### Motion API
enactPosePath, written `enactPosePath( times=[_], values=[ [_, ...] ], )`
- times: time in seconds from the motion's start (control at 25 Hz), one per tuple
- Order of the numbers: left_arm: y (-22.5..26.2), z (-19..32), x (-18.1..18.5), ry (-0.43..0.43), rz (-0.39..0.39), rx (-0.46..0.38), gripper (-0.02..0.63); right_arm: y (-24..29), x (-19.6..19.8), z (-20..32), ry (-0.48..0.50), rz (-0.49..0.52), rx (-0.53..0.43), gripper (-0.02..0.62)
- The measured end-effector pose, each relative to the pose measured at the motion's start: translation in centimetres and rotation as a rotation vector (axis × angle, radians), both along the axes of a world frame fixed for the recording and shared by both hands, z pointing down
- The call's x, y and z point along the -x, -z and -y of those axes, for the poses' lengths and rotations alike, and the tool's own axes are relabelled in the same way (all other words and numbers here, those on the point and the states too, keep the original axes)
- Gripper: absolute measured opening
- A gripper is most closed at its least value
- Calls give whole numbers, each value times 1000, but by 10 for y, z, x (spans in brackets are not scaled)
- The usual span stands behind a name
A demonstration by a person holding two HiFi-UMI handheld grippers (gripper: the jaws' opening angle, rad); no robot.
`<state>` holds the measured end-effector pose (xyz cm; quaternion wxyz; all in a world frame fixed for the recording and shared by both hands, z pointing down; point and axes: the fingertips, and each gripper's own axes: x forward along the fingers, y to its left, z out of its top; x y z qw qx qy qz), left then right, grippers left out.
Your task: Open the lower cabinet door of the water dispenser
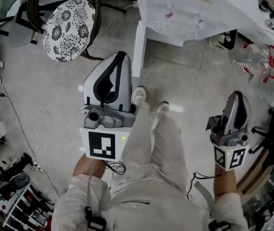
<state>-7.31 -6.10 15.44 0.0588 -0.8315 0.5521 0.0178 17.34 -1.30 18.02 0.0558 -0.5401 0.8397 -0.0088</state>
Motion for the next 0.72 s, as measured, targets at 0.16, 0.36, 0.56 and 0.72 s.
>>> enactPosePath(
  times=[0.16, 0.36, 0.56, 0.72],
  values=[
    [85, -15, -17, -3, 0, 16, 3, 84, -15, -18, -36, 0, 6, 17],
    [193, -45, -30, 10, -6, -26, 3, 179, -38, -51, -51, -5, -5, 17],
    [265, -70, -38, 16, 23, -49, 3, 249, -63, -73, -95, -5, -25, 17],
    [295, -83, -29, 21, -1, -65, 3, 282, -65, -86, -126, -7, -42, 17]
  ],
)
